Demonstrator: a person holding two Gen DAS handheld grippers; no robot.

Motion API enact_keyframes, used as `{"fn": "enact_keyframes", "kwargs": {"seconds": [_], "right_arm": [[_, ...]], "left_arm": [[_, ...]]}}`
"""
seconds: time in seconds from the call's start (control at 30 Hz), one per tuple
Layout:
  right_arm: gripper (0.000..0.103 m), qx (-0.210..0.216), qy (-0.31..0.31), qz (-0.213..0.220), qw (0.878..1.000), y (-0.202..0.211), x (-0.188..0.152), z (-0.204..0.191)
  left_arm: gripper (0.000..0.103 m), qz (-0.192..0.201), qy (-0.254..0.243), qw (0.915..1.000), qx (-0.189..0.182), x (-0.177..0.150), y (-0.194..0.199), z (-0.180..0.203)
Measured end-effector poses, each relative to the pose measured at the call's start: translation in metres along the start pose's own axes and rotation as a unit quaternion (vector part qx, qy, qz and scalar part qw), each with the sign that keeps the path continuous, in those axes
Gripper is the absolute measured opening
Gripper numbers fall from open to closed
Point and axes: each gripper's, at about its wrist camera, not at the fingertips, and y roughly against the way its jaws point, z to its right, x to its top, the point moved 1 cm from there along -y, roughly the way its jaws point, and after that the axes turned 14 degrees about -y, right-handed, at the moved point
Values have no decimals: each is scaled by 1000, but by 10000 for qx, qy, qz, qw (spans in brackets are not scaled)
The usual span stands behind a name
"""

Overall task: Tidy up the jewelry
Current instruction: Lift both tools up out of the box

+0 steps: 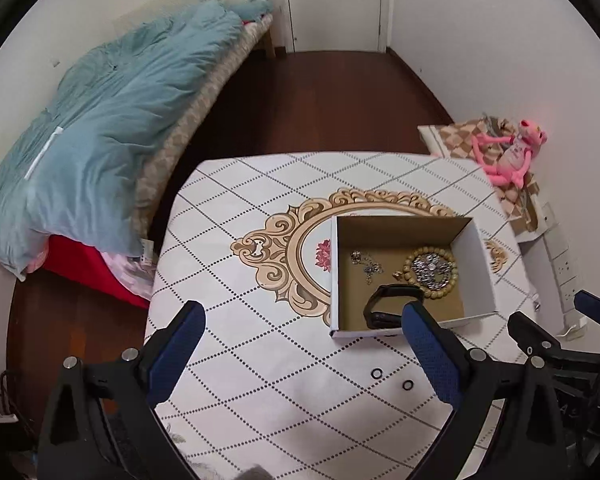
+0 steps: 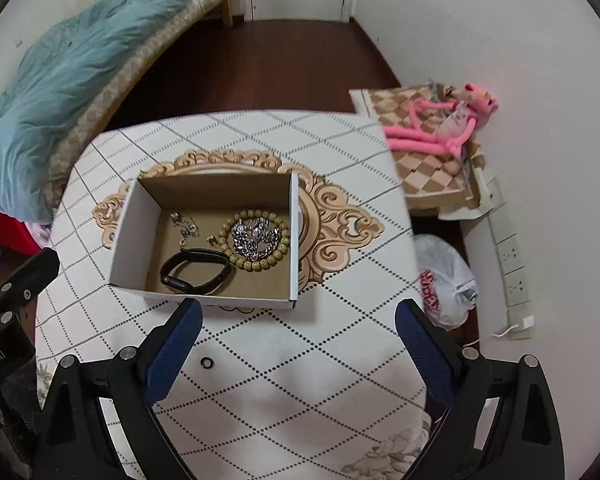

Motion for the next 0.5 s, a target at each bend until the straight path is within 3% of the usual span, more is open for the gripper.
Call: {"fn": "enact_keyframes", "kwargs": {"seconds": [0.5], "right_arm": [[98,122,-110,1068,9941,119,-24,19]], "left_arm": [[100,698,60,9975,-45,-23,93,4]]}}
